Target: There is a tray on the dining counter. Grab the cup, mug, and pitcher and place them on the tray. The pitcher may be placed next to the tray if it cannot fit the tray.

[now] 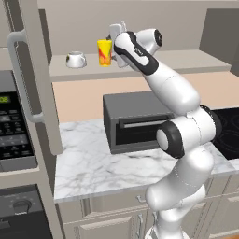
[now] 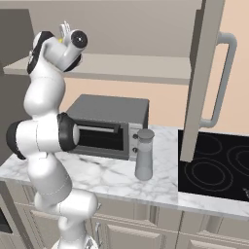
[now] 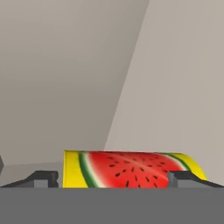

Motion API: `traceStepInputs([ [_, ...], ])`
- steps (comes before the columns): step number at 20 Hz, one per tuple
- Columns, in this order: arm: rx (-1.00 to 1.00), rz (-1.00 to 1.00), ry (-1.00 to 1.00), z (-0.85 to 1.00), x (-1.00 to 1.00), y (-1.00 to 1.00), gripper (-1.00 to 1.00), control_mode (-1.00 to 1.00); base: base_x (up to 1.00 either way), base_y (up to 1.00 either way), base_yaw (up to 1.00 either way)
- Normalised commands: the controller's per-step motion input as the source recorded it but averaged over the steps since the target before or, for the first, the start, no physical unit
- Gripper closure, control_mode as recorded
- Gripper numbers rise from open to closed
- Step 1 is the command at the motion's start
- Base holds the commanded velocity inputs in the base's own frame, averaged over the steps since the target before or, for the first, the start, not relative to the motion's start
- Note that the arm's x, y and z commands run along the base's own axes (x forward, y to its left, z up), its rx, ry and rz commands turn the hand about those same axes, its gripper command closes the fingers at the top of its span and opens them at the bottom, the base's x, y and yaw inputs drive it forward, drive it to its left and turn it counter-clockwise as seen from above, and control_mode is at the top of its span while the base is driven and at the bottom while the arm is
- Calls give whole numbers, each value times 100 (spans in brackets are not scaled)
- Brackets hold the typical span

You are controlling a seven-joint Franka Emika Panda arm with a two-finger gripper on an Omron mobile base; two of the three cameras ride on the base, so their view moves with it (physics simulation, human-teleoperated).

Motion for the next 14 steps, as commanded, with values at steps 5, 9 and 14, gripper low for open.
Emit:
traceStepInputs([
  [5, 0, 0, 0, 0, 15, 10, -100, -100, 0, 0, 0],
  [9, 0, 0, 6, -1, 1, 1, -100, -100, 0, 0, 0],
  [14, 0, 0, 9, -4, 0, 0, -100, -100, 0, 0, 0],
])
